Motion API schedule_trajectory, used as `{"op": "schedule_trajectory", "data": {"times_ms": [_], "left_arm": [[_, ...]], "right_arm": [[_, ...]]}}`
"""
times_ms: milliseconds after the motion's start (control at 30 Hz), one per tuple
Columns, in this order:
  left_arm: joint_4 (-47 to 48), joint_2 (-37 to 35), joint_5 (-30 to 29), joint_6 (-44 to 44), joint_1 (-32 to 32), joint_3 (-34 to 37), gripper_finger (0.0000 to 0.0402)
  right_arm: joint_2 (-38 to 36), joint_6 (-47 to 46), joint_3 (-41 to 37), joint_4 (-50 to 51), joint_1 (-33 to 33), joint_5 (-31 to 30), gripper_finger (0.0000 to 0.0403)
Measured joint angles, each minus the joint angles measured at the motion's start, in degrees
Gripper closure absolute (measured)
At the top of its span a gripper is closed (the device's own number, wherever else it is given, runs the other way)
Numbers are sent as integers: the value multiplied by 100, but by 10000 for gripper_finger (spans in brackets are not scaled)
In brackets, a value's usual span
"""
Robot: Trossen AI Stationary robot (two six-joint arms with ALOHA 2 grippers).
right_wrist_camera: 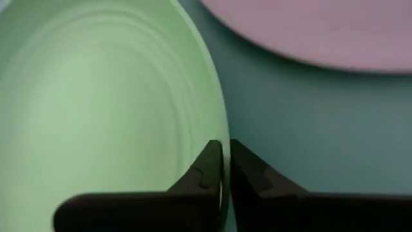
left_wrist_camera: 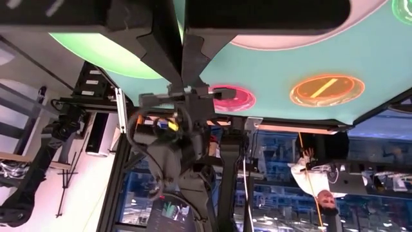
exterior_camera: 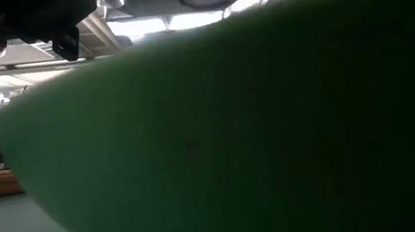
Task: Stack plastic plates
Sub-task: Stack the light green plate on top of the gray plate
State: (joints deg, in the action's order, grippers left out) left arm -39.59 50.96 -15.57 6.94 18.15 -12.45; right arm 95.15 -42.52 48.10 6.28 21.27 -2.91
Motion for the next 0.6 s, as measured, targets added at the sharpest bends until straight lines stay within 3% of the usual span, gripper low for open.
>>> {"op": "schedule_trajectory", "data": {"times_ms": [233,600], "left_arm": [[-2,0,0,4,0,0,401],[-60,0,-4,4,0,0,401]], "right_arm": [[-538,257,0,-3,-271,-189,400],[-815,700,0,-615,-1432,-405,400]]}}
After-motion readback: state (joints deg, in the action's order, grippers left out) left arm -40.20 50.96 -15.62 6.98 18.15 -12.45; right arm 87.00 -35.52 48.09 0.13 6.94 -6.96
